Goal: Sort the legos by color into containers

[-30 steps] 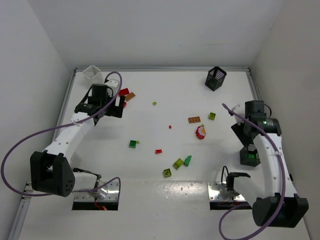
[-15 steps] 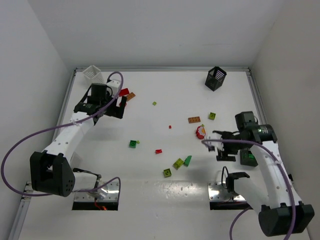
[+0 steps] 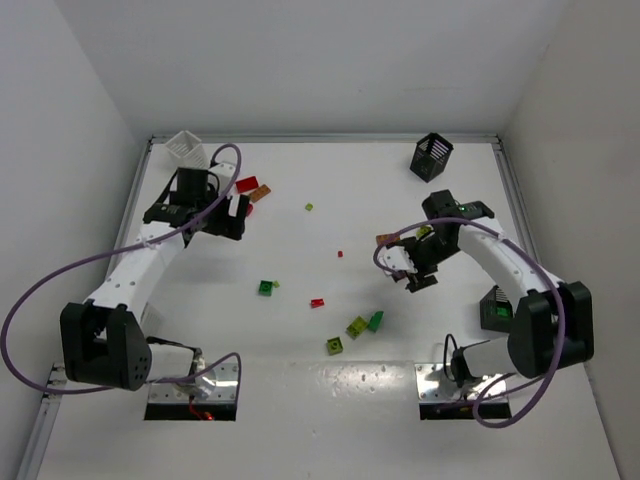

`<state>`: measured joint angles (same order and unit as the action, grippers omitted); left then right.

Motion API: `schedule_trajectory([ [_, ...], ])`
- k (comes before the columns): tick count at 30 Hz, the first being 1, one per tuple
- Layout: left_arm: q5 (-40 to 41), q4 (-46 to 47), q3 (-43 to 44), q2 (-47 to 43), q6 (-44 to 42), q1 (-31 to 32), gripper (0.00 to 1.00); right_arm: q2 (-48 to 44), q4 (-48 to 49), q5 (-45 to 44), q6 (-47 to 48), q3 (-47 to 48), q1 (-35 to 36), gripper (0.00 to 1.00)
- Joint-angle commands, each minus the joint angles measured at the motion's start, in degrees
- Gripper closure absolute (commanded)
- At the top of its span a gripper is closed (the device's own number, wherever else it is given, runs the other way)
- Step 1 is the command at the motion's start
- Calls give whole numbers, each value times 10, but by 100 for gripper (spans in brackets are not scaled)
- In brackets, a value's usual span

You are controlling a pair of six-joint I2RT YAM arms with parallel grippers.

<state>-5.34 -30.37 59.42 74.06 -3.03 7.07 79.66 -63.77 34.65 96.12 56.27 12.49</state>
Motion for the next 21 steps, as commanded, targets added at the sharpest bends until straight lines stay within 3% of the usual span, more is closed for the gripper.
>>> schedule_trajectory([
  [1,4,-6,21,10,-11,-13,0,-8,35,28,16,7,38,34],
  [8,3,-11,21,37,-11,-43,0,22,-25,7,87,-11,131,35],
  [17,-10,-21,21,58,-22,-60,0,30,29,-21,84,-54,201,37],
  [21,-10,-21,21,58,-22,-60,0,57,110,-27,48,-73,220,37],
])
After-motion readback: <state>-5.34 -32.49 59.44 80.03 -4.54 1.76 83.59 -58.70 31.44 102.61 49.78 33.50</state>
